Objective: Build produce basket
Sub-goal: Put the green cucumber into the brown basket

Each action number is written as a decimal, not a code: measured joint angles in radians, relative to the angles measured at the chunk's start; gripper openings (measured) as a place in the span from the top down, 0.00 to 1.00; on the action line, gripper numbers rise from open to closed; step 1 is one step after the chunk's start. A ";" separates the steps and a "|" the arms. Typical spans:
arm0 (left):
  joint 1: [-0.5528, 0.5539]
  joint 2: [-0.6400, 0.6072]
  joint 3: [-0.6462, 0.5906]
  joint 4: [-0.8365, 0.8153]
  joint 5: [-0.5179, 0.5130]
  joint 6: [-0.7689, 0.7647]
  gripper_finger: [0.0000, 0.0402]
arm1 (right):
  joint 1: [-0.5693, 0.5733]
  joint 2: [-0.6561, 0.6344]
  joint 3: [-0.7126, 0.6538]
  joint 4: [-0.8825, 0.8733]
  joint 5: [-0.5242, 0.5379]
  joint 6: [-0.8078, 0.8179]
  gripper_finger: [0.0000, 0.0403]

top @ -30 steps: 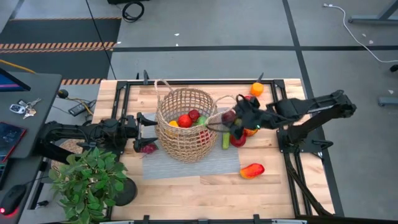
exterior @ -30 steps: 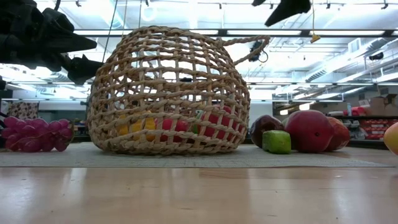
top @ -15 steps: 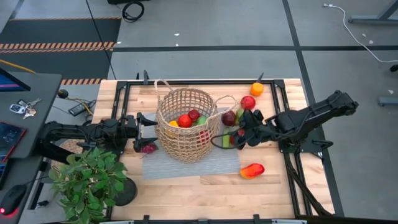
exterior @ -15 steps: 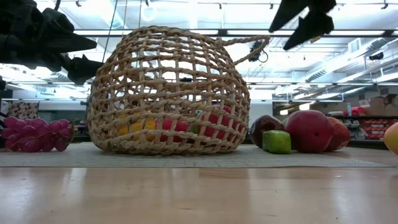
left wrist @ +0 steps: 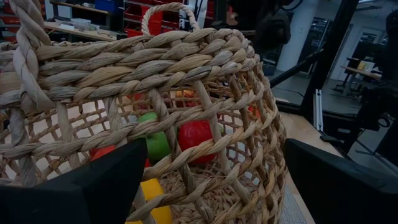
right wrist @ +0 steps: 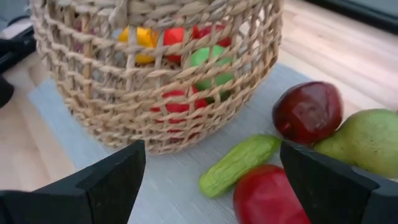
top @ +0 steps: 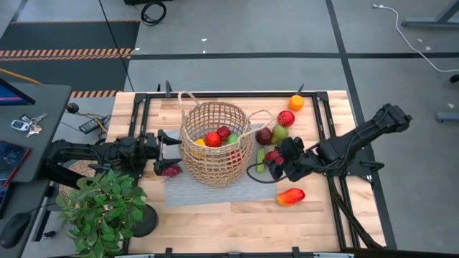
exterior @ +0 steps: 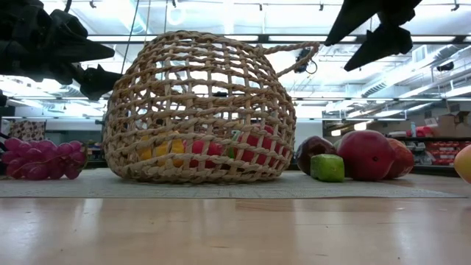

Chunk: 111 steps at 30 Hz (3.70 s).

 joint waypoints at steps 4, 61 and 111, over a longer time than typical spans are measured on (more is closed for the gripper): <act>0.000 0.000 0.000 0.000 0.000 0.000 0.04 | -0.004 0.029 0.000 -0.004 0.042 -0.002 0.07; 0.000 0.000 0.000 -0.002 0.000 0.000 0.04 | -0.155 0.598 0.107 0.010 -0.102 -0.058 0.14; 0.000 0.000 0.000 -0.002 0.000 0.000 0.04 | -0.154 0.560 0.125 -0.048 -0.217 0.241 0.14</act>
